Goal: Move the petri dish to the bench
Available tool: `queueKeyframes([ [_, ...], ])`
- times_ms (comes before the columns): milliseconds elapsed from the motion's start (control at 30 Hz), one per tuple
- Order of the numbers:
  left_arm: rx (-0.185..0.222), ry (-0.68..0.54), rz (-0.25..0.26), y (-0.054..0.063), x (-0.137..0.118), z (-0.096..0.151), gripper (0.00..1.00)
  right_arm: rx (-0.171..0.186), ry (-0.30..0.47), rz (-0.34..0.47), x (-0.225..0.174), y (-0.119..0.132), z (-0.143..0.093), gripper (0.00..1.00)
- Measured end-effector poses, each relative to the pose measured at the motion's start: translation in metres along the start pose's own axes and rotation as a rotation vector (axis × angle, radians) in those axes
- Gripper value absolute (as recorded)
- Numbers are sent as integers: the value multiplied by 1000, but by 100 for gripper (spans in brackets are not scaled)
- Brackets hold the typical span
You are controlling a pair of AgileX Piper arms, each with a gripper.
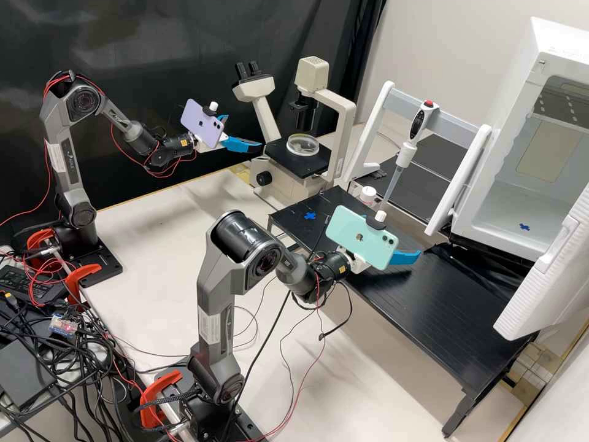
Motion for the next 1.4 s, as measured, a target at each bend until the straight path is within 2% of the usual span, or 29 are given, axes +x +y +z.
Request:
queueKeyframes([
  [533,0,0,0,0,0,0,100,3,9,-13,-5,-4,-4,100],
  [700,0,0,0,0,0,0,100,-1,86,-30,-17,-8,-25,100],
  [800,0,0,0,0,0,0,100,10,129,-42,-24,-13,-39,100],
  [967,0,0,0,0,0,0,100,-32,231,-74,-35,-23,-66,100],
  [1033,0,0,0,0,0,0,100,-35,272,-85,-38,-28,-80,100],
  [1200,0,0,0,0,0,0,100,-87,384,-142,-42,-41,-117,100],
  [1400,0,0,0,0,0,0,100,-97,461,-200,-41,-49,-156,100],
])
